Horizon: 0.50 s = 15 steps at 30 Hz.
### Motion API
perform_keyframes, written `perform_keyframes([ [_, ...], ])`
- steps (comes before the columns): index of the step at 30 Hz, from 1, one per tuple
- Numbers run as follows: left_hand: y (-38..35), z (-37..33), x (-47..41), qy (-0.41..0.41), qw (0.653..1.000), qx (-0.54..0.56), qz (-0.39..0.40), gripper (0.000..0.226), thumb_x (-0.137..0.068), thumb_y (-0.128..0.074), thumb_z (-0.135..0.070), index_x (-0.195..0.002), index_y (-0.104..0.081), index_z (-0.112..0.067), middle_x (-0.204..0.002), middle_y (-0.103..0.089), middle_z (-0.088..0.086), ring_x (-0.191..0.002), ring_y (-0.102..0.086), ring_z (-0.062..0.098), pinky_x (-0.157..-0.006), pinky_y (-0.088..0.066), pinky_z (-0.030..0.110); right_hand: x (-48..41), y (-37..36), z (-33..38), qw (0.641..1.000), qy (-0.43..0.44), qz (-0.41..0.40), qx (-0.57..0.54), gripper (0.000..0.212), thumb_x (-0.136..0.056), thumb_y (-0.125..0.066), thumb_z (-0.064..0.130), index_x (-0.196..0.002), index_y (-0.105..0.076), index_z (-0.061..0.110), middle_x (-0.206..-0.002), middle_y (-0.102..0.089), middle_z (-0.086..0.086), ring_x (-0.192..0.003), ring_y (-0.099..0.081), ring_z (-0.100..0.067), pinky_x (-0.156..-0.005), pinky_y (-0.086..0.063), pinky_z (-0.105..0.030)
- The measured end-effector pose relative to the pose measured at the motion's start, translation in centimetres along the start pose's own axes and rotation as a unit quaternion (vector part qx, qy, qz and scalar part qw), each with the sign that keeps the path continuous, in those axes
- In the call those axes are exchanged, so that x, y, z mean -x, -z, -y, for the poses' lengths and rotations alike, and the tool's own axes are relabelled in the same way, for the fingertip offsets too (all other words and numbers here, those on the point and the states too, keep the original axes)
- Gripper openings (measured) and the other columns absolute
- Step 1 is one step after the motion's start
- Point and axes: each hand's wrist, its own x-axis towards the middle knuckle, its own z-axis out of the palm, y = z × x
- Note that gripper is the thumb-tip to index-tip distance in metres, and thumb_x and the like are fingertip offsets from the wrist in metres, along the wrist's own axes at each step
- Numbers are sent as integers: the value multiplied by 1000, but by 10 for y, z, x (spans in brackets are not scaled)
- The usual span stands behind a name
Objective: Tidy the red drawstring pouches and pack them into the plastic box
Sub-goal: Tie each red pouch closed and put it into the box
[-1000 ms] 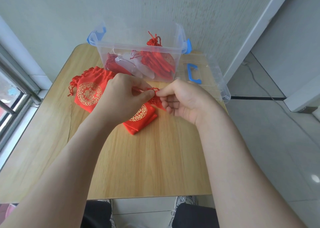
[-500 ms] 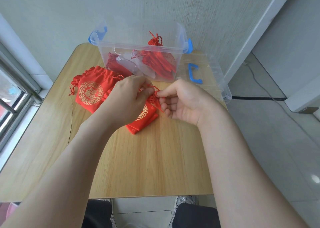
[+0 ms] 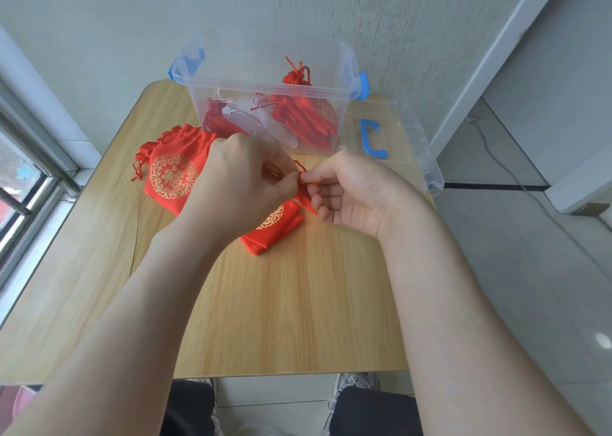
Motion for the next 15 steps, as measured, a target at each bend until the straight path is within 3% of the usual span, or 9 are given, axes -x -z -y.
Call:
perform_keyframes([
  [3,-3,3,1,-35,998,-48,31,8,-85,-73,-13,-84,-80,-16,-75,-76,-10,-70,-74,4,-70,-52,9,-1,-1,-2,999,12,-23,26,7,-87,-72,5,-84,-68,10,-66,-62,-4,-52,-58,-13,-48,-45,-23],
  [6,-6,4,4,-36,995,-82,48,16,-88,-61,-26,-89,-74,-17,-78,-73,-8,-74,-72,13,-71,-60,33,-1,-2,-2,999,22,-27,38,6,-85,-74,3,-86,-70,8,-67,-63,-6,-53,-58,-14,-48,-45,-23],
  [8,-7,2,6,-11,994,-94,62,24,-87,-50,-36,-92,-65,-18,-83,-65,-7,-79,-65,18,-71,-57,42,1,-4,-2,998,36,-22,51,6,-86,-74,2,-87,-71,7,-66,-64,-6,-54,-59,-14,-49,-46,-24],
  [11,-10,1,6,28,990,-102,96,32,-85,-38,-44,-87,-54,-16,-85,-57,-4,-84,-56,23,-74,-49,42,2,-7,-3,993,69,-14,100,14,-88,-70,-5,-84,-75,7,-62,-66,-4,-58,-61,-14,-54,-49,-24],
  [15,-11,-3,3,81,993,-32,84,37,-88,-32,-35,-71,-48,-5,-70,-55,10,-75,-52,30,-72,-43,44,3,-10,-3,982,105,-29,152,12,-91,-76,1,-86,-79,11,-69,-70,-4,-62,-63,-12,-58,-50,-24],
])
